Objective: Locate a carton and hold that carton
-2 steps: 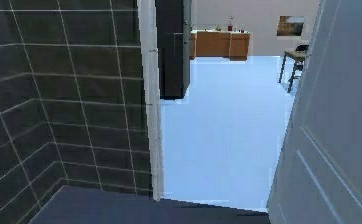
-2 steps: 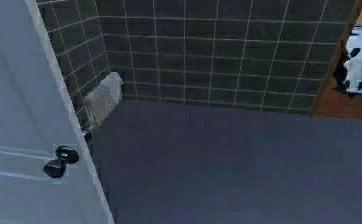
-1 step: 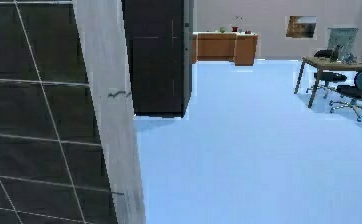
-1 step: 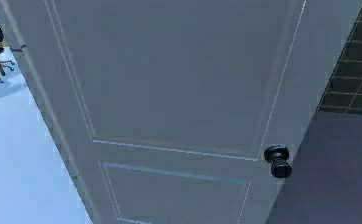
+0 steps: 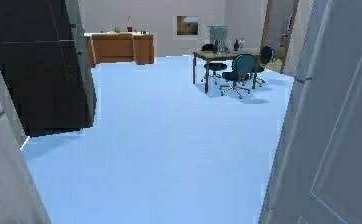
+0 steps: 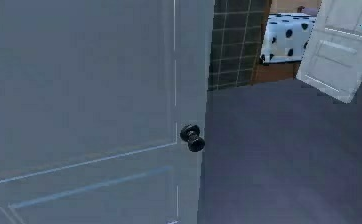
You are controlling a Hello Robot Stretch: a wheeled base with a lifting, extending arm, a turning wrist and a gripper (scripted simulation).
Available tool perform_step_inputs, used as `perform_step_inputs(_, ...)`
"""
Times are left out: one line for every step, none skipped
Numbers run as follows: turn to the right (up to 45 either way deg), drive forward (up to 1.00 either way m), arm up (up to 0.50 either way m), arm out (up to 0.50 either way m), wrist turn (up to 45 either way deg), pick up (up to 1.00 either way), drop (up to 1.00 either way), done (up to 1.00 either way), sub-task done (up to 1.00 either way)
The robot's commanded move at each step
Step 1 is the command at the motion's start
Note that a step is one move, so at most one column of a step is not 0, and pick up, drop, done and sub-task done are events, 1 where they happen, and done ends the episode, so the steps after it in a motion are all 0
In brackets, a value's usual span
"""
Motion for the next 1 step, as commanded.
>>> perform_step_inputs(0.0, 0.85, 0.0, 0.0, 0.0, 0.0, 0.0, 0.0, 0.0)
